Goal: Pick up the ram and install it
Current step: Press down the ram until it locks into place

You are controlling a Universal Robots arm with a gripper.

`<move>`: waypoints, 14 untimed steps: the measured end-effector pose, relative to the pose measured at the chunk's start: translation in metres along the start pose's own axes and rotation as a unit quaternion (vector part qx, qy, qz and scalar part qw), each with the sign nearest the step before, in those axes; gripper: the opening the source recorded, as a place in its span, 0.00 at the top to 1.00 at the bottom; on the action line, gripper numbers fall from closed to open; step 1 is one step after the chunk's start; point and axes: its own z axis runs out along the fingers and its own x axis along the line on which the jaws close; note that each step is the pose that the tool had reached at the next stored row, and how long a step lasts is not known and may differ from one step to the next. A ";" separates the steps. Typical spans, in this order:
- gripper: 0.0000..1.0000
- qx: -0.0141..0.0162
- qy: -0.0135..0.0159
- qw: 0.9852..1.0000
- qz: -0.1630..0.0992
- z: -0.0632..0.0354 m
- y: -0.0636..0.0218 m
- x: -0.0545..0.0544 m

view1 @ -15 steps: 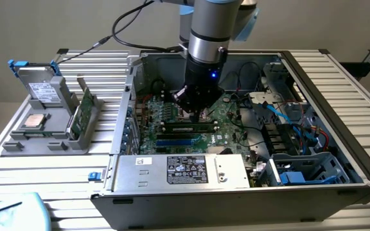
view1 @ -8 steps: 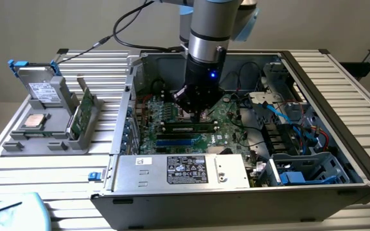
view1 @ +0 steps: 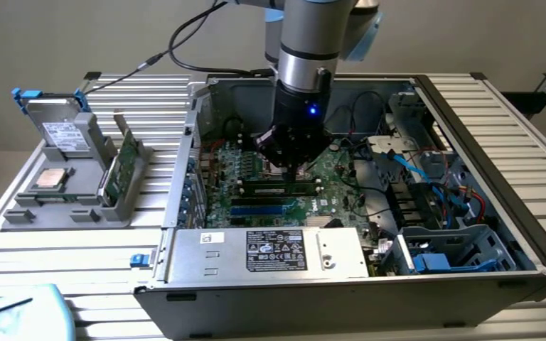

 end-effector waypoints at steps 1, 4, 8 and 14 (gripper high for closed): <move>0.89 0.000 0.000 1.000 0.003 -0.0001 -0.0001 0.000; 0.89 0.001 -0.002 1.000 0.006 0.0002 0.0010 0.004; 0.89 0.003 -0.013 1.000 0.012 0.0001 0.0023 0.005; 0.89 0.004 -0.020 0.999 0.037 0.0001 0.0025 0.005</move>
